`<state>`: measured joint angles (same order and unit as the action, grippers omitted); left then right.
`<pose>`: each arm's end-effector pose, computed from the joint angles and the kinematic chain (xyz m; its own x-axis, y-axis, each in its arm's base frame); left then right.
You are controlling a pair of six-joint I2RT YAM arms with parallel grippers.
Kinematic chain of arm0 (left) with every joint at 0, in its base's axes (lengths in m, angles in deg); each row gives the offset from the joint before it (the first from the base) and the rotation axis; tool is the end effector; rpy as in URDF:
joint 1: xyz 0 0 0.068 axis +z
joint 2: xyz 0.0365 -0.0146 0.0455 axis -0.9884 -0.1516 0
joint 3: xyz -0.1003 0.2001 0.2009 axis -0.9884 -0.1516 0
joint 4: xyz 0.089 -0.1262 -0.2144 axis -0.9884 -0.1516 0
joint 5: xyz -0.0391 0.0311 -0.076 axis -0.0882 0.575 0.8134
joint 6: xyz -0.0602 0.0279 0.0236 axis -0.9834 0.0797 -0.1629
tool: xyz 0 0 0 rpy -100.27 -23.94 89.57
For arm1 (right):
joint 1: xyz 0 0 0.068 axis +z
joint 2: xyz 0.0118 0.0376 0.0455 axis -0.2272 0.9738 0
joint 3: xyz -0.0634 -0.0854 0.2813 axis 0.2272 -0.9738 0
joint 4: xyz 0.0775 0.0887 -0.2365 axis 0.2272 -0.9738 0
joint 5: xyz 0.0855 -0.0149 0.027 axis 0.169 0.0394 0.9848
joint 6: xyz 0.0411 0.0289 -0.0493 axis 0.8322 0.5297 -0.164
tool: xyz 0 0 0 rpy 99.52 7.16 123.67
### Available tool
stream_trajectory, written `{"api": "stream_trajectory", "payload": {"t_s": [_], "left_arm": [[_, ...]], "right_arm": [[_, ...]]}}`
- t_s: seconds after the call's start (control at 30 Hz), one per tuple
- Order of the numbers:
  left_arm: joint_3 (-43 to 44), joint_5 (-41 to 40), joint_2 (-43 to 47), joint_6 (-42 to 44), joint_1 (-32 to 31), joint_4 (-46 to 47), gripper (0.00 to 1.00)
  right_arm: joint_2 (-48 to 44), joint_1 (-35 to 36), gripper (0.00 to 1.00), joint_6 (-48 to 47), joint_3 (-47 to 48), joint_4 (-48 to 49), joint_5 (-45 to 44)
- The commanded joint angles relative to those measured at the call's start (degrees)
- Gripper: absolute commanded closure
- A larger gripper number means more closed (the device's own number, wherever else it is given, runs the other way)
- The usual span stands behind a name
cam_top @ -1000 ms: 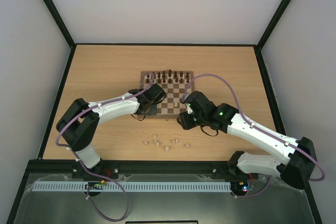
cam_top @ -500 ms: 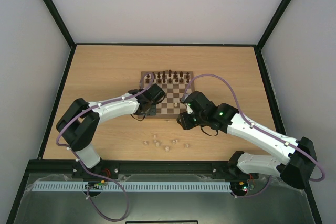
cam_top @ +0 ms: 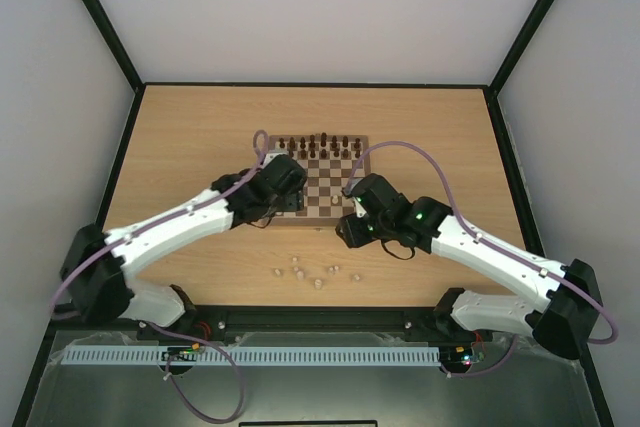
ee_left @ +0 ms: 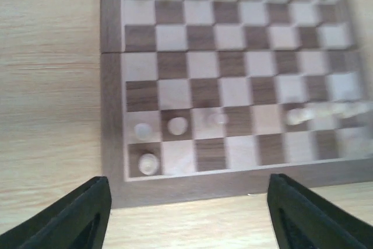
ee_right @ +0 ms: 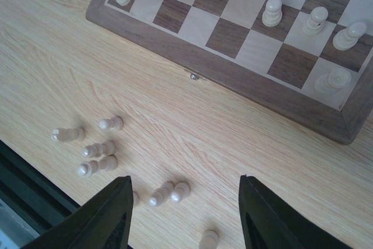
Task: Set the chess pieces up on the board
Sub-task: Place the chess piece on the chessboard, then pick up the chess piece at the center of the board.
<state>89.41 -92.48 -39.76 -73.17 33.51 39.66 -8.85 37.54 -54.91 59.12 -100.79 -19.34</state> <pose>0.2228 -0.2179 0.2652 -0.7962 -0.0643 -0.6016 0.0613 0.9807 -0.1859 0.1575 0.1918 0.2895 -0.7121 -0.2139 -0.6687 -0.5228 0.7973 0.3017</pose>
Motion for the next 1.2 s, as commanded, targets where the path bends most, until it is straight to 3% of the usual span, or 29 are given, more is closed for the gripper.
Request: {"api": "stream_trajectory", "payload": {"t_s": [0.0, 0.17, 0.4, 0.77, 1.17], "left_arm": [[-2.18, -2.00, 9.40, -1.93, -3.42, -0.31, 0.15], [-8.79, -2.11, 18.69, -6.24, -6.46, 1.20, 0.01], [-18.18, -2.74, 29.40, -9.83, -8.08, 7.01, 0.01], [-21.96, -8.81, 47.87, -10.27, -9.94, 5.89, 0.01], [-20.70, -8.71, 53.54, -6.91, -9.93, 3.62, 0.01]], "right_arm": [[1.37, 0.58, 0.46, -0.36, -0.88, -0.62, 0.14], [3.31, 1.21, 0.43, -0.67, -0.61, -0.34, 1.28], [9.60, 6.60, 0.47, 2.59, 3.01, -1.49, -1.71], [27.53, 14.29, 0.52, 7.63, 16.31, -5.62, -5.05], [41.49, 16.18, 0.53, 8.68, 26.00, -9.03, -3.74]]}}
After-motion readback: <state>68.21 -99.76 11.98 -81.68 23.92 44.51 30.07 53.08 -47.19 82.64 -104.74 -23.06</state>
